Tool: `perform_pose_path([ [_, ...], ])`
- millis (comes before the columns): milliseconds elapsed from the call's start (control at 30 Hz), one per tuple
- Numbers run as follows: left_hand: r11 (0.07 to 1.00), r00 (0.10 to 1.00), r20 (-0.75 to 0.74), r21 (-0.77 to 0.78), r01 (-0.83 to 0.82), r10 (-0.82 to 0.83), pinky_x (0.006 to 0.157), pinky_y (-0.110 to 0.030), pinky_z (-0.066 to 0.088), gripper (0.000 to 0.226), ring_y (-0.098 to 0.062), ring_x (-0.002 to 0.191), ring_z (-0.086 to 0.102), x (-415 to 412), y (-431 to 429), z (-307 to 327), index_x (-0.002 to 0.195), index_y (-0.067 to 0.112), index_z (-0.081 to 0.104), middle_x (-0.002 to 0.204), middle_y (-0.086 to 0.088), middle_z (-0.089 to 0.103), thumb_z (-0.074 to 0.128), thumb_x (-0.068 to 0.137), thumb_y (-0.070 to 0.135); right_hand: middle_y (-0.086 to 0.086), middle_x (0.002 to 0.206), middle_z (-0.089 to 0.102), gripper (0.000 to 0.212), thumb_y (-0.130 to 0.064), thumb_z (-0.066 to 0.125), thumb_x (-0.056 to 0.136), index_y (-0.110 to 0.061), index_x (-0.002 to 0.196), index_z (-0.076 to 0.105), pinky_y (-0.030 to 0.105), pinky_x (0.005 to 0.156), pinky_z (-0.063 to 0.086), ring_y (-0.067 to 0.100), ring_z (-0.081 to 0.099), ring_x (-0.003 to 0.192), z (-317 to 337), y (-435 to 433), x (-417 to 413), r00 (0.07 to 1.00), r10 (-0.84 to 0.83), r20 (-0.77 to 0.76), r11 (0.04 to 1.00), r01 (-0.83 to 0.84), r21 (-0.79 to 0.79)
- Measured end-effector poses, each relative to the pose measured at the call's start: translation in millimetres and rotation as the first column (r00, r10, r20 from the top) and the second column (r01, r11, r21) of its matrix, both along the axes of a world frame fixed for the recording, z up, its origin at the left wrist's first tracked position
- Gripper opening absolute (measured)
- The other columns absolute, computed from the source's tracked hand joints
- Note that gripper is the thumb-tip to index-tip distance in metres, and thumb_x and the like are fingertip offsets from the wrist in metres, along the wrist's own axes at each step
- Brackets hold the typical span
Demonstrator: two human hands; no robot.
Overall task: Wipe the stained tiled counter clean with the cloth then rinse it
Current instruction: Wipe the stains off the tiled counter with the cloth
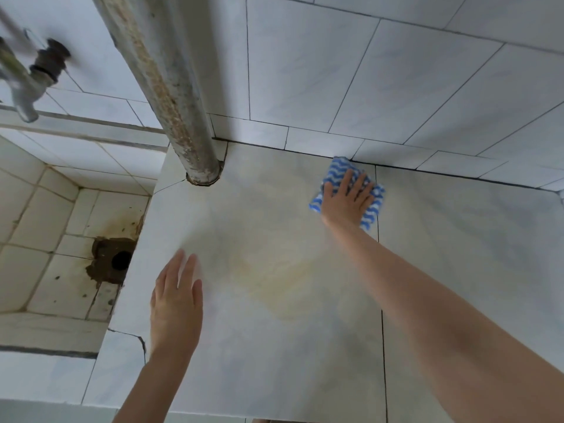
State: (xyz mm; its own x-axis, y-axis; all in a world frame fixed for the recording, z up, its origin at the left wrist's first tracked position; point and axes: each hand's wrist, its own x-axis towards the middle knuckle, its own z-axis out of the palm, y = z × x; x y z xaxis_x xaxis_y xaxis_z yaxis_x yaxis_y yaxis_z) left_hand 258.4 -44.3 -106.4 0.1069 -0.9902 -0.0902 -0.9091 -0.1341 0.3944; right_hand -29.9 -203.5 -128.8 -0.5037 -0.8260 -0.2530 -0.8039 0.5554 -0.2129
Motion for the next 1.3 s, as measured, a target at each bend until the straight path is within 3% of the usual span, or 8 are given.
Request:
perform_pose_path([
  [200,1.000,1.000,-0.006,-0.001,-0.002,0.002,0.101,-0.047,0.038,0.043,-0.030,0.129,0.037,2.3,-0.9,-1.5,0.135,0.012,0.045,0.143,-0.009,0.040,0.045,0.093,0.017,0.015,0.157,-0.012,0.068,-0.044,0.021,0.100,-0.005,0.148,-0.009,0.043,0.116,-0.010,0.031,-0.013,0.144,1.4,-41.4,68.8,0.998,0.061,0.035,0.998,-0.060,-0.021],
  [300,1.000,1.000,-0.009,-0.004,-0.006,0.006,0.101,-0.047,0.038,0.042,-0.029,0.128,0.038,2.1,-1.0,-1.1,0.135,0.012,0.046,0.143,-0.009,0.041,0.046,0.093,0.016,0.013,0.157,-0.011,0.065,-0.042,0.024,0.100,-0.011,0.149,-0.005,0.042,0.115,-0.010,0.029,-0.012,0.145,-0.2,-43.2,100.8,0.969,0.243,0.040,0.969,-0.240,-0.059],
  [433,1.000,0.999,-0.024,-0.006,-0.022,0.022,0.101,-0.047,0.038,0.042,-0.029,0.128,0.038,1.0,-0.2,-0.6,0.135,0.012,0.046,0.142,-0.009,0.041,0.047,0.092,0.016,0.005,0.158,-0.010,0.059,-0.044,0.025,0.100,-0.024,0.150,0.001,0.038,0.114,-0.014,0.027,-0.013,0.145,-0.5,-29.9,133.2,0.801,0.599,0.014,0.798,-0.595,-0.099],
  [700,1.000,0.999,-0.040,-0.002,-0.018,0.018,0.101,-0.047,0.036,0.042,-0.030,0.128,0.037,1.0,0.0,2.3,0.134,0.010,0.047,0.142,-0.010,0.041,0.047,0.092,0.015,-0.007,0.158,-0.007,0.059,-0.057,0.020,0.094,-0.036,0.147,0.001,0.031,0.116,-0.015,0.015,-0.015,0.144,-7.6,51.7,88.7,0.539,0.842,-0.016,0.534,-0.838,-0.108],
  [833,1.000,0.999,-0.038,0.026,-0.004,0.005,0.102,-0.047,0.035,0.042,-0.029,0.130,0.035,2.4,-0.9,4.4,0.135,0.011,0.045,0.144,-0.009,0.039,0.045,0.094,0.016,-0.003,0.156,0.010,0.068,-0.066,0.012,0.090,-0.029,0.147,0.022,0.026,0.113,-0.013,0.022,0.003,0.145,-7.5,61.2,22.2,0.673,0.736,-0.076,0.662,-0.738,-0.132],
  [967,1.000,0.999,-0.054,0.027,0.005,-0.004,0.105,-0.044,0.033,0.042,-0.028,0.132,0.033,2.4,1.6,5.5,0.136,0.011,0.044,0.146,-0.008,0.035,0.044,0.095,0.015,-0.002,0.156,-0.005,0.072,-0.067,0.005,0.088,-0.026,0.148,0.004,0.029,0.115,-0.013,0.019,-0.009,0.145,-9.3,89.1,-35.4,0.808,0.584,-0.083,0.806,-0.589,-0.063],
  [1067,1.000,0.998,-0.057,0.017,-0.002,0.003,0.105,-0.042,0.031,0.043,-0.028,0.132,0.033,2.6,9.8,6.5,0.137,0.011,0.042,0.147,-0.009,0.034,0.044,0.094,0.014,0.012,0.157,0.010,0.070,-0.060,-0.001,0.094,-0.018,0.148,0.014,0.044,0.116,0.007,0.032,0.004,0.145,-15.4,119.2,-33.7,0.870,0.476,-0.127,0.873,-0.485,-0.054],
  [1300,0.999,0.997,-0.074,0.016,-0.036,0.037,0.104,-0.045,0.033,0.043,-0.029,0.131,0.034,10.5,32.3,8.1,0.136,0.011,0.043,0.146,-0.009,0.036,0.044,0.093,0.013,0.012,0.153,0.026,0.058,-0.052,0.016,0.099,-0.019,0.146,0.028,0.044,0.113,0.016,0.028,0.008,0.145,-13.7,163.2,73.8,0.859,0.506,-0.078,0.835,-0.511,-0.203],
])
